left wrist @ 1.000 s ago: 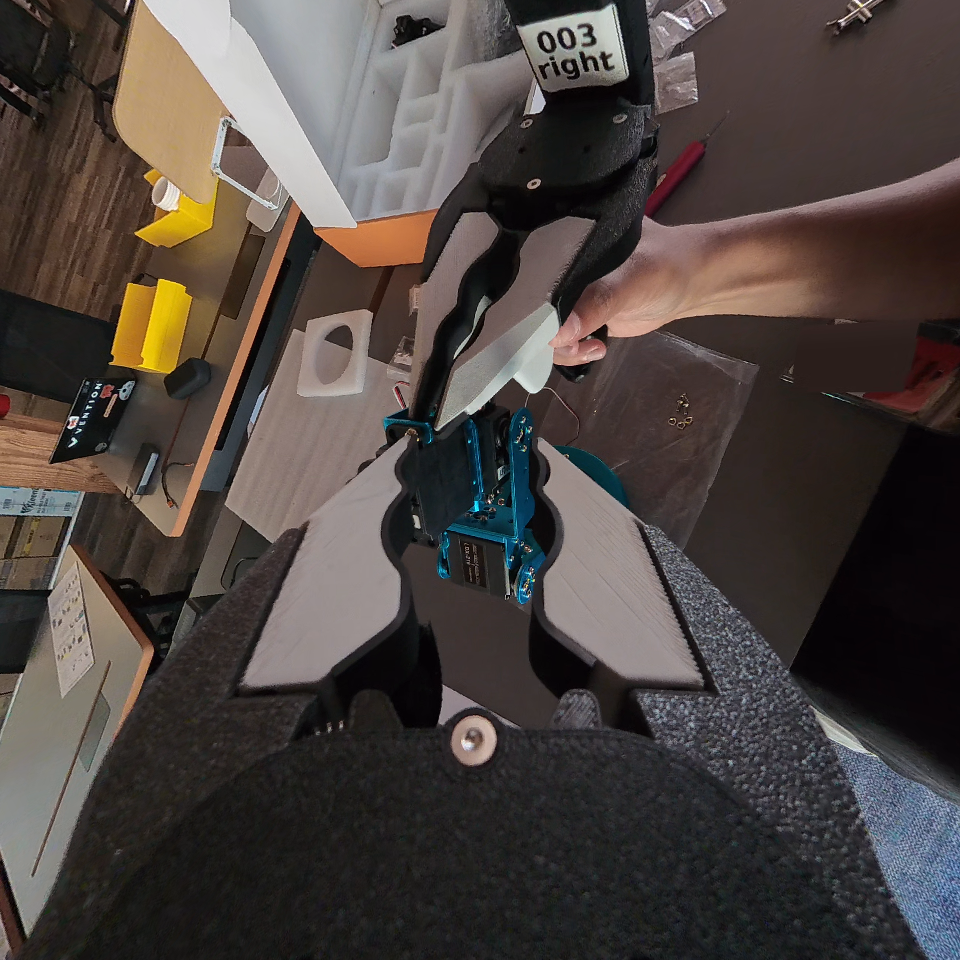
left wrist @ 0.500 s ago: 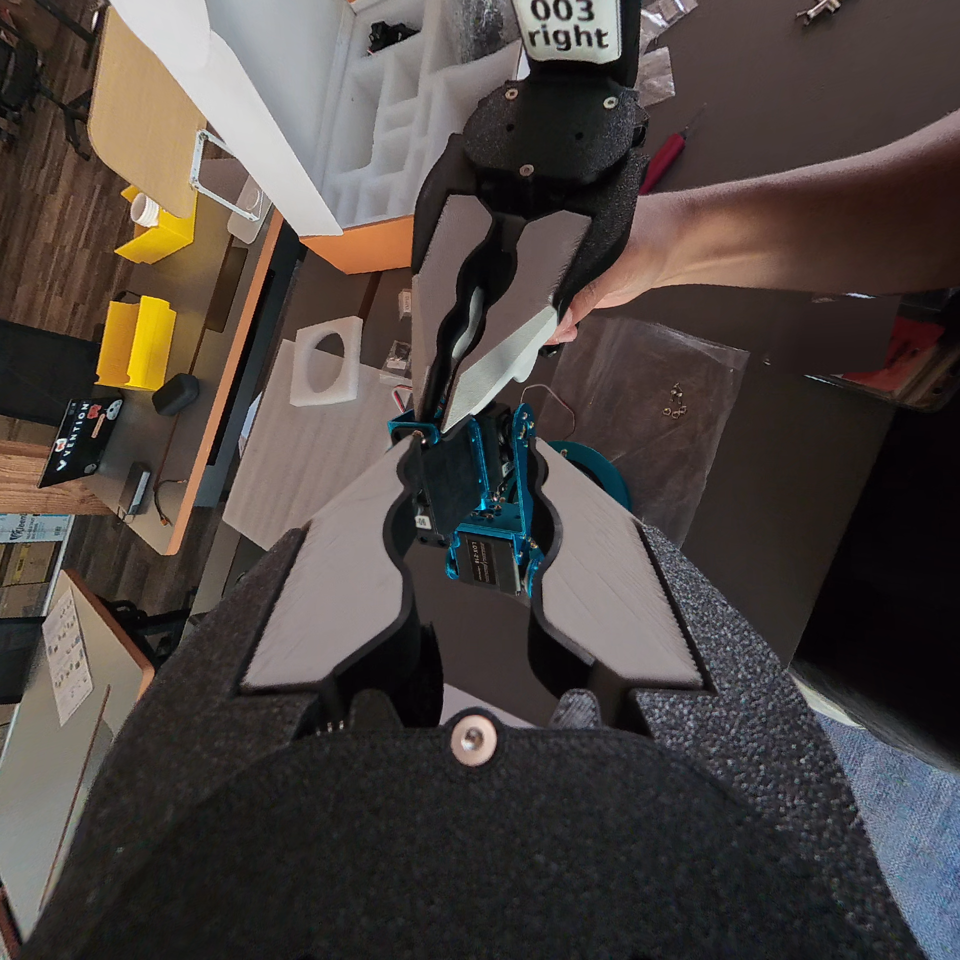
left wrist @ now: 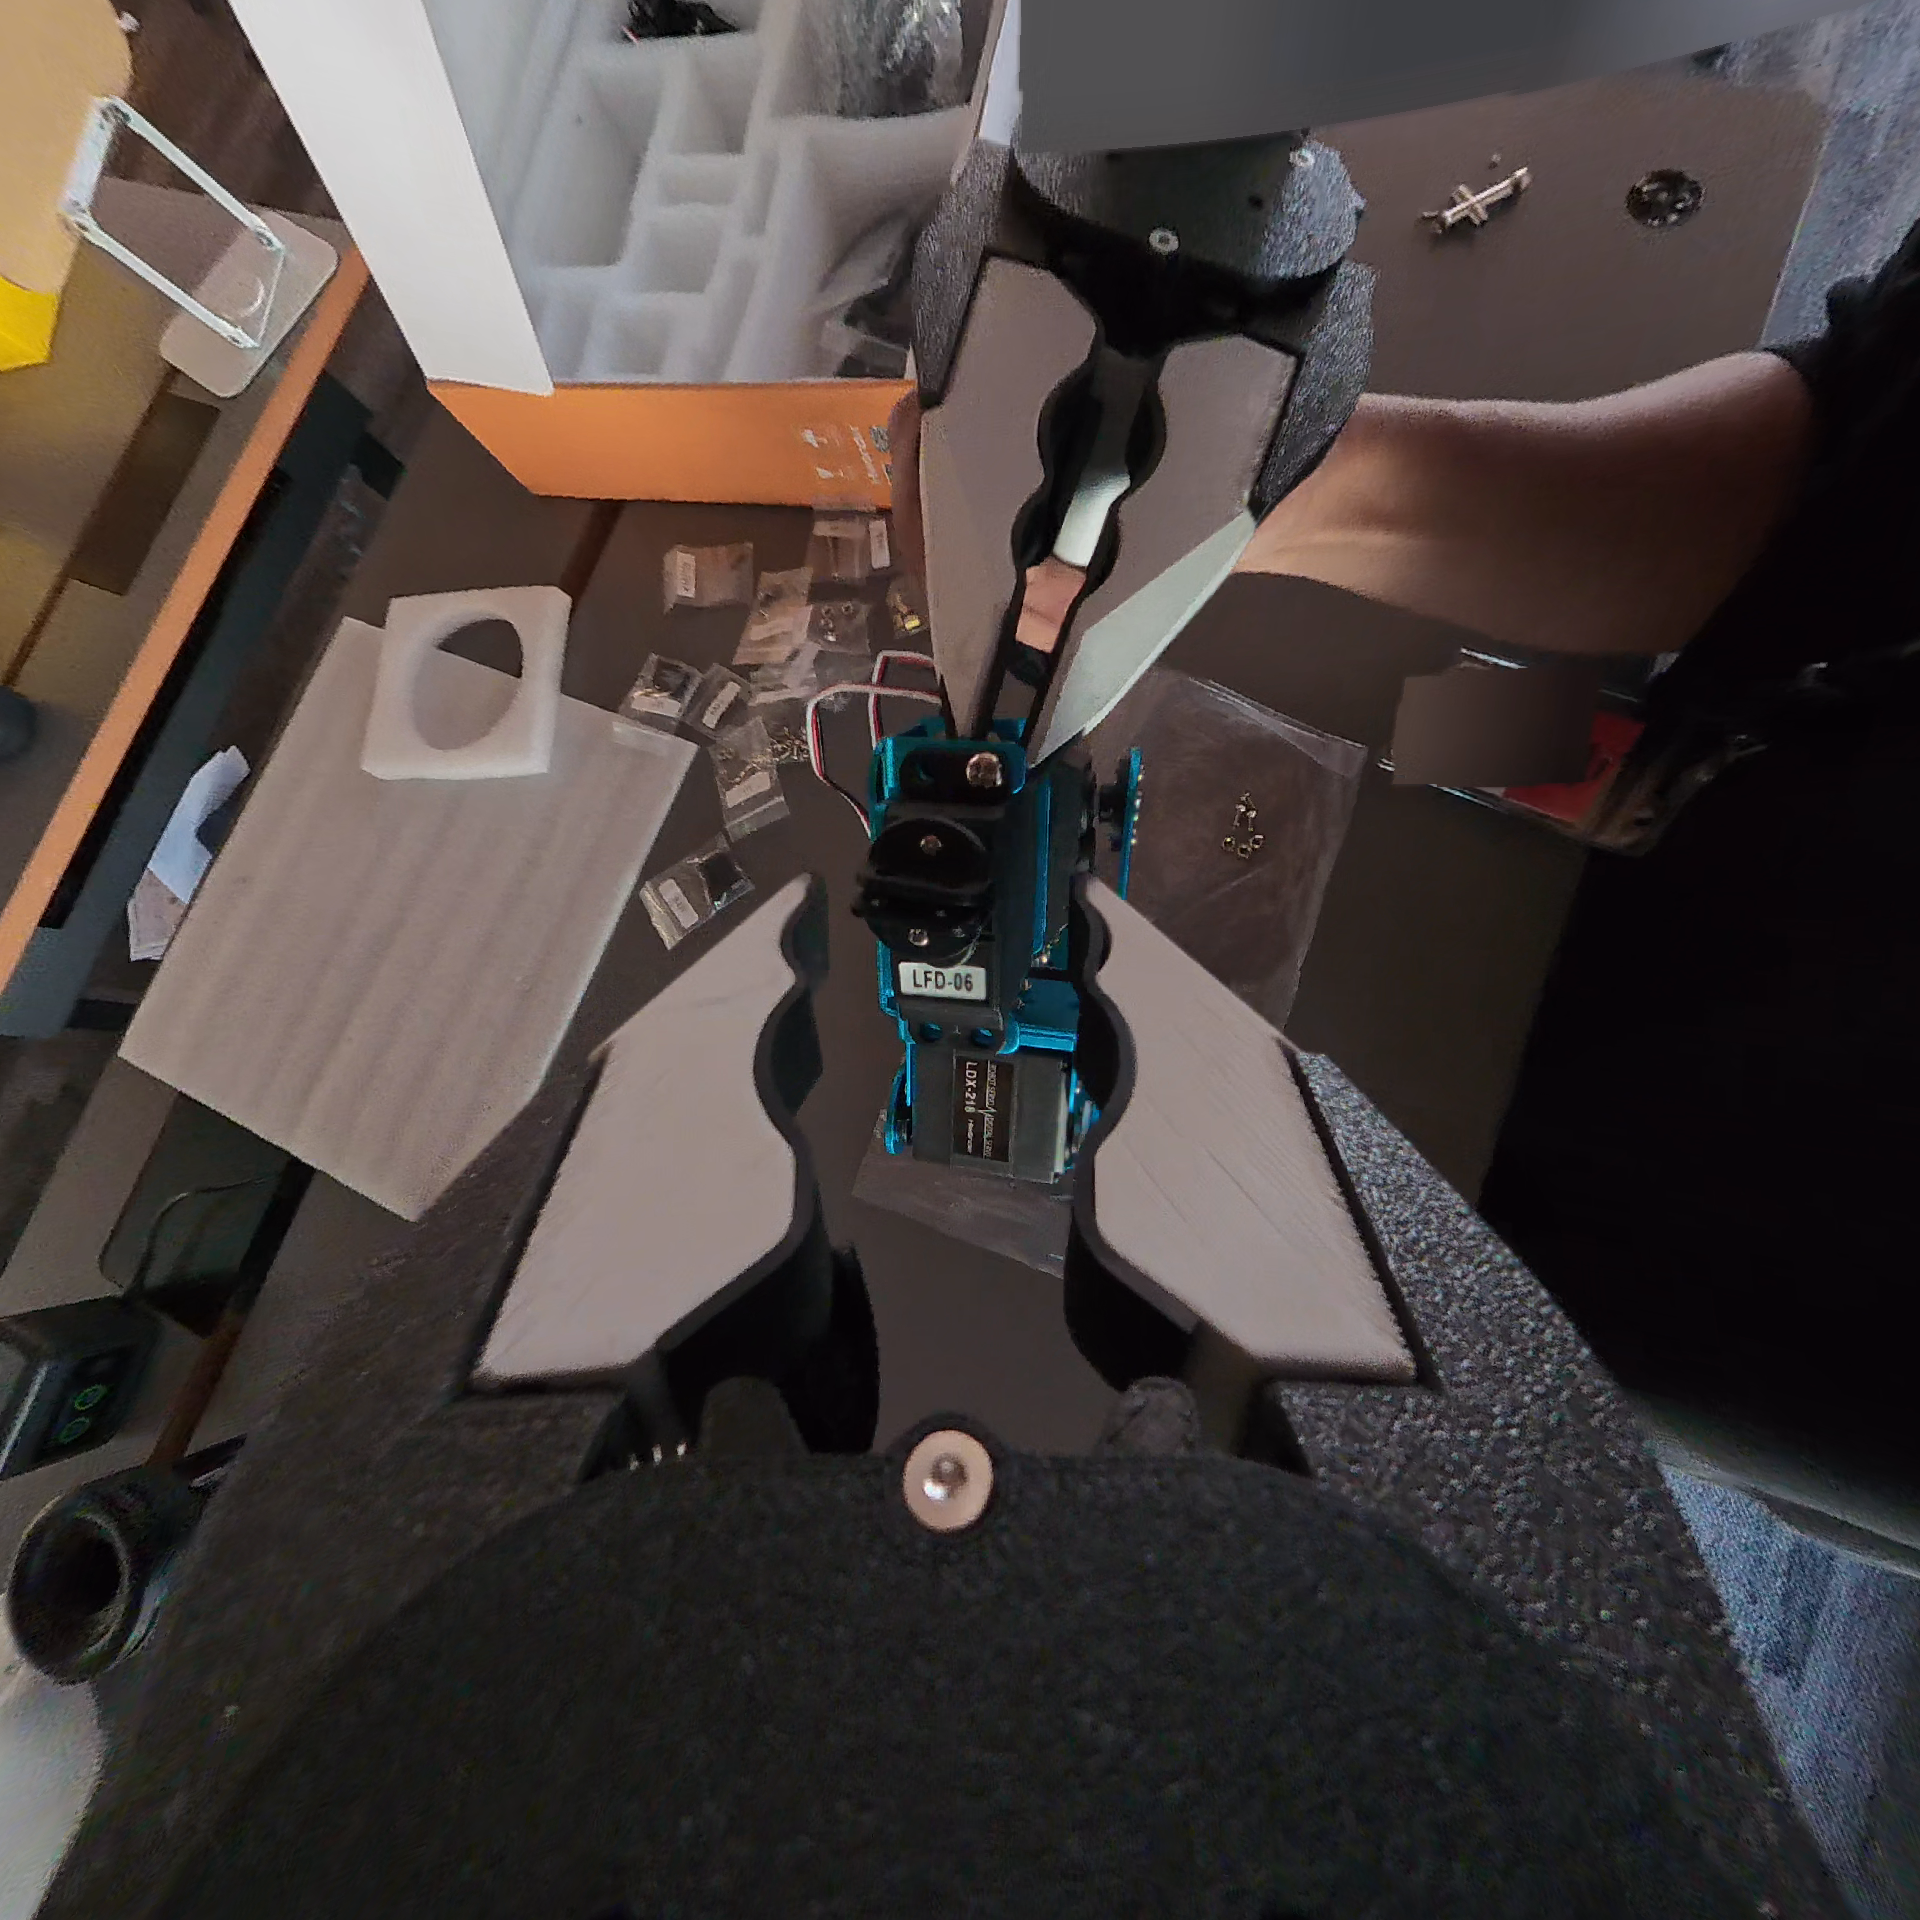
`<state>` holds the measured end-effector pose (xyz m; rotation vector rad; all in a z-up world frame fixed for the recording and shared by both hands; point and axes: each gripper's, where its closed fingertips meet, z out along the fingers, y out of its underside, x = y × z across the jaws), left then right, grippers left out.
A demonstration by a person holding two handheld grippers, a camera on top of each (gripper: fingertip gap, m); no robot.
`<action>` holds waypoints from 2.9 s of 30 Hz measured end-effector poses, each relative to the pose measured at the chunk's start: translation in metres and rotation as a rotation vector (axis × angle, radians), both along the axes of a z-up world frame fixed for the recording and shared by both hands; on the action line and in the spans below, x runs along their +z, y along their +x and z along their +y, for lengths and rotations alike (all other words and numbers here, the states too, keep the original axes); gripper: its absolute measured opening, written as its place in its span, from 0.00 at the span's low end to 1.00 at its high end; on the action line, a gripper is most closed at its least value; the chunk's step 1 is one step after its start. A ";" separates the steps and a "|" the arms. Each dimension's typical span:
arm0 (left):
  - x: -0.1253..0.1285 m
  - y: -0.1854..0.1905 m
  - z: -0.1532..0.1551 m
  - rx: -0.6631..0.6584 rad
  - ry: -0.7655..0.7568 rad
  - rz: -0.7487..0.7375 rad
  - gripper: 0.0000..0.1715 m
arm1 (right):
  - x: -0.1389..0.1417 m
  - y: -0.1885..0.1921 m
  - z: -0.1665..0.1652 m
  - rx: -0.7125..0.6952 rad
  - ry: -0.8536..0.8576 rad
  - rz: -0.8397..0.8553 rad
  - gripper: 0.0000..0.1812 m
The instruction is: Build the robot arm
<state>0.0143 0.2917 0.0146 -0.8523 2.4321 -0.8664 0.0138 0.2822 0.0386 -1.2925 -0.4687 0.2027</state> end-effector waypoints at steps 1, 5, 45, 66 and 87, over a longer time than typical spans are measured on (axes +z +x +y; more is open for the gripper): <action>-0.002 0.000 0.001 -0.004 0.008 0.002 0.24 | 0.000 0.000 0.000 0.001 0.002 -0.003 0.02; -0.008 0.000 0.001 -0.020 0.023 0.012 0.17 | 0.000 0.000 0.000 0.014 0.006 0.000 0.02; -0.011 0.001 0.000 -0.016 0.063 -0.006 0.17 | -0.002 0.008 0.001 0.005 0.028 0.020 0.04; 0.005 0.009 -0.011 -0.025 0.011 -0.057 0.16 | -0.002 0.003 0.001 0.001 0.031 0.046 0.00; 0.020 -0.008 -0.024 -0.012 0.160 -0.161 0.18 | -0.002 0.003 0.001 -0.022 0.048 0.051 0.00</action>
